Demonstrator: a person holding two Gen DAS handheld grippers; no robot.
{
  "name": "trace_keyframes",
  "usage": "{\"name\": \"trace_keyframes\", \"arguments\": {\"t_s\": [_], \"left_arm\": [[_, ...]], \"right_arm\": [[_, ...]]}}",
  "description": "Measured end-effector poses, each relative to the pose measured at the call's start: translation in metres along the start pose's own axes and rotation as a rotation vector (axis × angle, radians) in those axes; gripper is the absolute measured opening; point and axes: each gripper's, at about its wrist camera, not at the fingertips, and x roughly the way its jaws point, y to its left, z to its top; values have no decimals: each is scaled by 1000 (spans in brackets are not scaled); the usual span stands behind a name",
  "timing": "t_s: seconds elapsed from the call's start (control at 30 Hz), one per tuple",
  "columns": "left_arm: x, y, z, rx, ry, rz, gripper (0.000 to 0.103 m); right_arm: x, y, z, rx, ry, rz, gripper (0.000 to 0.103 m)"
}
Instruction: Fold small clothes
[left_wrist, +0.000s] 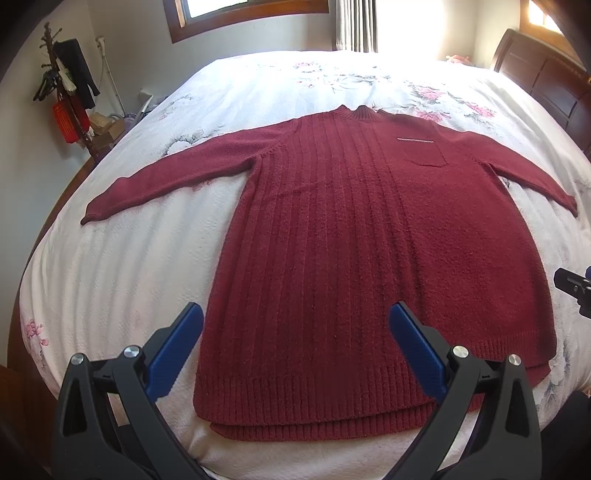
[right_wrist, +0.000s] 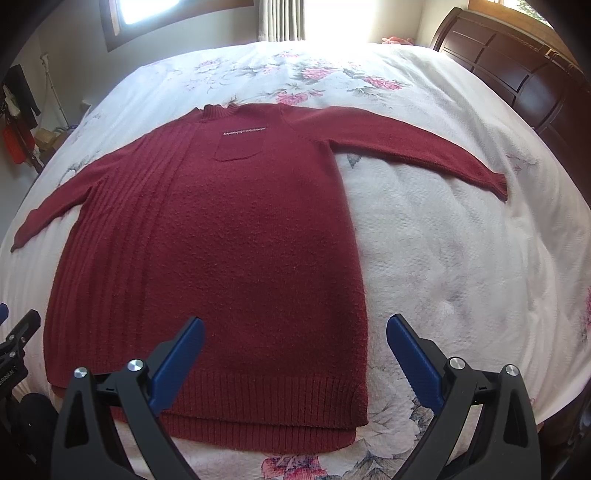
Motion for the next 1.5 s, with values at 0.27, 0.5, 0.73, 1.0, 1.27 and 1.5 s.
{"name": "trace_keyframes", "arguments": {"t_s": [0.27,0.5,0.73,1.0,1.27,1.5], "left_arm": [[0,-2,0,6,2,3,100],[1,-3,-1,10,6,5,100],[2,-3,-1,12,6,6,100],[9,-6,3,20,2,4,100],[49,-41,61,29,19,-51,100],[77,-116,153,67,-78,-73,100]], "right_arm": [[-1,-2,2,-1,-3,-1,99],[-1,-2,2,0,-3,-1,99],[-1,-4,2,1,-5,-1,99],[1,-6,5,4,-11,2,99],[30,-84,53,92,-27,29,99],[65,-232,132,274,-18,-96,99]]}}
